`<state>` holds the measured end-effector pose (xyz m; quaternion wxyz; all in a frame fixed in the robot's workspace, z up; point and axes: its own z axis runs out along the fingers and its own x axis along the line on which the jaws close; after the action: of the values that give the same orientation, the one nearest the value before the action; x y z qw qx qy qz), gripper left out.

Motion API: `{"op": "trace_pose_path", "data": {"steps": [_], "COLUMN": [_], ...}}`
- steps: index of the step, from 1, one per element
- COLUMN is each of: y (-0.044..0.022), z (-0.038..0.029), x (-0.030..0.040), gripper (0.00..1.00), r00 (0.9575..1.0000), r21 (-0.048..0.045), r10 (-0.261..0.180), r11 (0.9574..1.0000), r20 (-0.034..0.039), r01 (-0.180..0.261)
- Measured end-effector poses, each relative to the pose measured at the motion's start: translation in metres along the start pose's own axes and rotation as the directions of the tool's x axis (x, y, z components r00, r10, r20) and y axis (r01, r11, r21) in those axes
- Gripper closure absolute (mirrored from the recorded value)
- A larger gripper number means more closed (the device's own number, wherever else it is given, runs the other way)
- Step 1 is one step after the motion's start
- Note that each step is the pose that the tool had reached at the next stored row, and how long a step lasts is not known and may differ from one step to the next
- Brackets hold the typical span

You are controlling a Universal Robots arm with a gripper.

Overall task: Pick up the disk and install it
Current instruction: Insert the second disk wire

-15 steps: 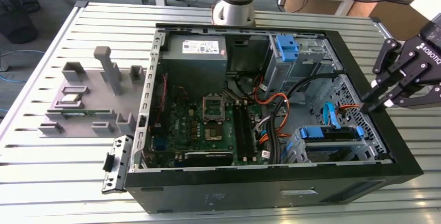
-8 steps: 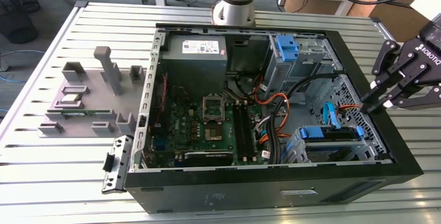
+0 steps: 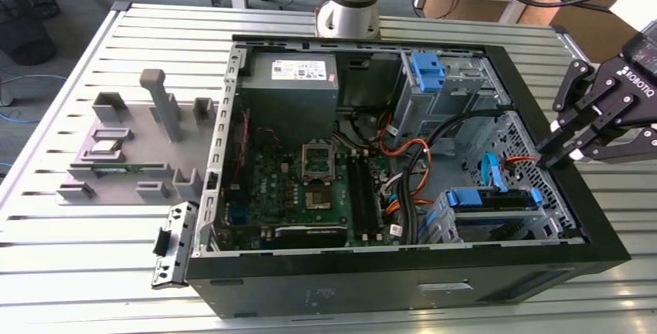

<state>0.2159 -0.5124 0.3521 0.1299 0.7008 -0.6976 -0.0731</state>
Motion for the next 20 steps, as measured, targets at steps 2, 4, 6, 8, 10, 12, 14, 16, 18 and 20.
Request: {"op": "trace_pose_path", "data": {"steps": [2,4,6,8,10,12,14,16,18,20], "y": [-0.001,-0.0017,-0.002,-0.0026,-0.0035,-0.0046,-0.0058,-0.0071,-0.0082,-0.0091], "z": [-0.0001,-0.0002,-0.0004,-0.0006,-0.0003,0.0001,0.0001,0.0003,0.0009,0.0016], "x": [-0.0011,-0.0017,-0.0022,-0.0032,-0.0044,-0.0054,-0.0058,-0.006,-0.0062,-0.0063], "gripper": [0.69,0.69,0.69,0.69,0.69,0.69,0.69,0.69,0.69,0.69], "r00": [1.0,1.0,1.0,1.0,1.0,1.0,1.0,1.0,1.0,0.9999], "r21": [-0.0021,-0.0042,-0.0057,-0.0082,-0.0134,-0.0205,-0.027,-0.0317,-0.0346,-0.0381], "r10": [0.0,0.0,0.0,-0.001,-0.001,-0.001,-0.001,-0.001,0.0,0.001], "r11": [1.0,1.0,1.0,1.0,0.9999,0.9998,0.9996,0.9995,0.9994,0.9993], "r20": [0.0,0.0,-0.0001,-0.0002,-0.0007,-0.002,-0.0037,-0.0059,-0.009,-0.014], "r01": [0.0,0.0,0.0,0.001,0.001,0.001,0.001,0.001,0.0,-0.001]}}
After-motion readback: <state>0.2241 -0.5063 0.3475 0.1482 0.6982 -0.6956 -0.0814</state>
